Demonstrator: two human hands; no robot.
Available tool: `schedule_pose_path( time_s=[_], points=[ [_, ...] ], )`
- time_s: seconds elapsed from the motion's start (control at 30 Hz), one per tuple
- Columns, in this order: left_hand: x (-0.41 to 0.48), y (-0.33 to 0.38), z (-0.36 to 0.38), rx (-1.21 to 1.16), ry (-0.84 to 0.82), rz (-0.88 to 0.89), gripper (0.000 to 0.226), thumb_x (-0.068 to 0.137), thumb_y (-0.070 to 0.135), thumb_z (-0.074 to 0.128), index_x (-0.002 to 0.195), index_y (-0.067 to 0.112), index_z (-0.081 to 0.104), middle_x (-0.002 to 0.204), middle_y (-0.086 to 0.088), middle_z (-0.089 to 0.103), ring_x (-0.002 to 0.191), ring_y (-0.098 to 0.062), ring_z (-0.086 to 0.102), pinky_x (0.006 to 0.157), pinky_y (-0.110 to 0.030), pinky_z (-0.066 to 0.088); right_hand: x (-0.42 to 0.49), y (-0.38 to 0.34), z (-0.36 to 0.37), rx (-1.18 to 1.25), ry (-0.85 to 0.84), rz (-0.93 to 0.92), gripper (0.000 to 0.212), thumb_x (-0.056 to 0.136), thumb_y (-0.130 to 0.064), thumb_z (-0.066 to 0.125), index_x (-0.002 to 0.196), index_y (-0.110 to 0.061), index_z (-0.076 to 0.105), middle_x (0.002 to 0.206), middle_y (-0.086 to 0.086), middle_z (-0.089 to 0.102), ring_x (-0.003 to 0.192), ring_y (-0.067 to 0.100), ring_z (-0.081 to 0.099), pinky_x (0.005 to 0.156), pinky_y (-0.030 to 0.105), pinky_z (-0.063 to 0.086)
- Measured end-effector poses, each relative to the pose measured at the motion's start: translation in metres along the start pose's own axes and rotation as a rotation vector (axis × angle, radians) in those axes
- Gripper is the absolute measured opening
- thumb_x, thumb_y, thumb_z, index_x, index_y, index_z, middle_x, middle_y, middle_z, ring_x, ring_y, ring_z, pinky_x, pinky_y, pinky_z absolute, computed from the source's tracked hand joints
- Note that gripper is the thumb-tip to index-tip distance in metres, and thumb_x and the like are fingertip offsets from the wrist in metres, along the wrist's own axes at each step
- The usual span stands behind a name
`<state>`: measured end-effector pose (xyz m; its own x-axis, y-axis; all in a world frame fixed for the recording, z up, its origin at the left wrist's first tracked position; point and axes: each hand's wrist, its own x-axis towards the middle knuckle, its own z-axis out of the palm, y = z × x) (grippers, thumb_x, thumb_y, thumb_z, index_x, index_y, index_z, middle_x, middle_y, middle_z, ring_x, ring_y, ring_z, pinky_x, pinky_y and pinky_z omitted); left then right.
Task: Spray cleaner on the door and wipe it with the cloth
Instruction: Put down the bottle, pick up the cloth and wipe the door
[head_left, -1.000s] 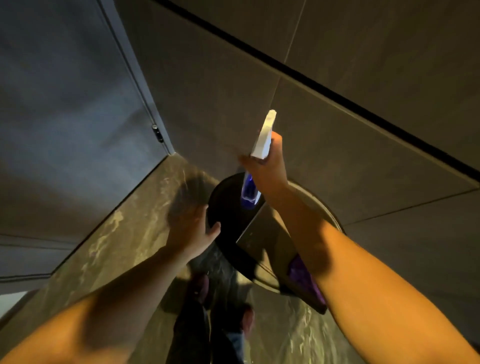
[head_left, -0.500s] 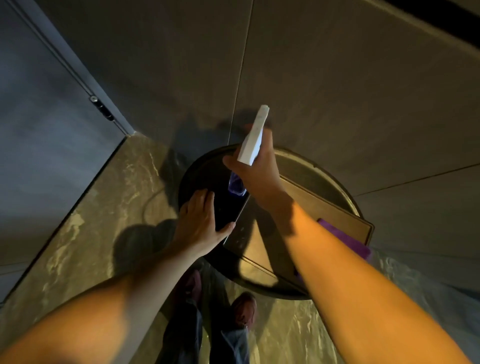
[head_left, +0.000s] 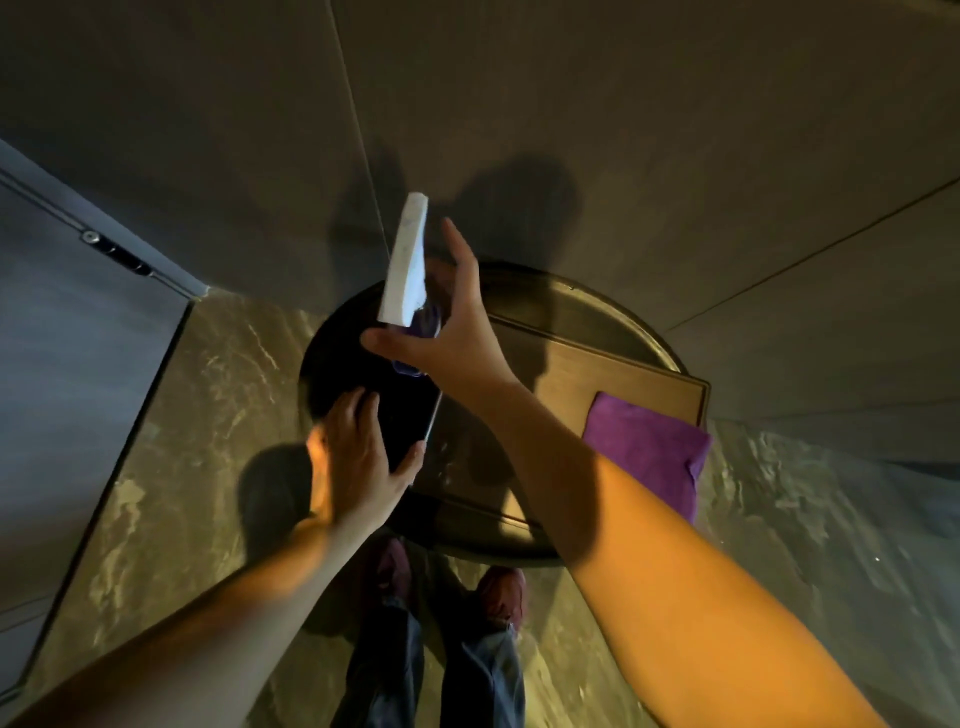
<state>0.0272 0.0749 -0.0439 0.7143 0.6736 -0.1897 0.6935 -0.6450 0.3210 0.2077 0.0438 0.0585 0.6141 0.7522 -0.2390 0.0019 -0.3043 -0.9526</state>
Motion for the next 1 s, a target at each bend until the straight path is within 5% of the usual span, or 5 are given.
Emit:
schedule_pose_path(
  time_s=[0.1, 0.27, 0.47, 0.67, 1.0],
  points=[
    [-0.01, 0.015, 0.003, -0.059, 0.067, 0.154, 0.066, 0.089, 0.051, 0.055, 0.136, 0.005, 0.05, 0.133, -0.016, 0.055, 0.123, -0.035, 0.053, 0.1, -0.048, 0.046, -0.023, 0.025, -0.034, -0.124, 0.048, 0.016, 0.107, 0.071, -0.032, 0.087, 0.152, -0.043, 0.017, 0.147, -0.006, 0.047, 0.138, 0.009, 0.044, 0.113, 0.057, 0.039],
    [0.003, 0.076, 0.016, -0.169, 0.011, 0.35, 0.053, 0.094, 0.046, 0.053, 0.134, 0.011, 0.053, 0.128, -0.01, 0.059, 0.121, -0.028, 0.055, 0.1, -0.044, 0.047, -0.079, 0.082, -0.125, -0.568, 0.291, 0.07, 0.049, 0.084, -0.033, 0.067, 0.13, -0.019, 0.057, 0.122, 0.004, 0.063, 0.112, 0.022, 0.058, 0.091, 0.05, 0.052],
    [0.047, 0.176, 0.03, -0.145, -0.197, 0.457, 0.051, 0.1, 0.046, 0.045, 0.142, 0.019, 0.044, 0.141, -0.005, 0.053, 0.129, -0.023, 0.05, 0.106, -0.042, 0.043, -0.115, 0.111, -0.208, -1.152, 0.223, 0.304, 0.031, 0.097, -0.034, 0.054, 0.121, -0.014, 0.058, 0.124, 0.011, 0.058, 0.113, 0.036, 0.05, 0.089, 0.049, 0.046],
    [0.067, 0.225, 0.045, -0.024, -0.231, 0.569, 0.033, 0.101, 0.032, 0.046, 0.13, 0.017, 0.053, 0.126, -0.006, 0.057, 0.117, -0.026, 0.053, 0.093, -0.04, 0.046, -0.119, 0.131, -0.231, -1.172, 0.082, 0.309, 0.041, 0.096, -0.027, 0.056, 0.135, -0.013, 0.054, 0.124, 0.011, 0.058, 0.114, 0.034, 0.05, 0.088, 0.047, 0.049],
    [0.067, 0.231, 0.048, -0.123, -0.324, 0.473, 0.004, 0.097, 0.022, 0.057, 0.1, 0.019, 0.056, 0.109, -0.001, 0.052, 0.106, -0.021, 0.051, 0.087, -0.037, 0.05, -0.127, 0.134, -0.25, -1.164, -0.003, 0.387, 0.032, 0.097, -0.031, 0.058, 0.123, -0.014, 0.055, 0.124, 0.011, 0.054, 0.115, 0.034, 0.052, 0.084, 0.044, 0.048]
  ],
)
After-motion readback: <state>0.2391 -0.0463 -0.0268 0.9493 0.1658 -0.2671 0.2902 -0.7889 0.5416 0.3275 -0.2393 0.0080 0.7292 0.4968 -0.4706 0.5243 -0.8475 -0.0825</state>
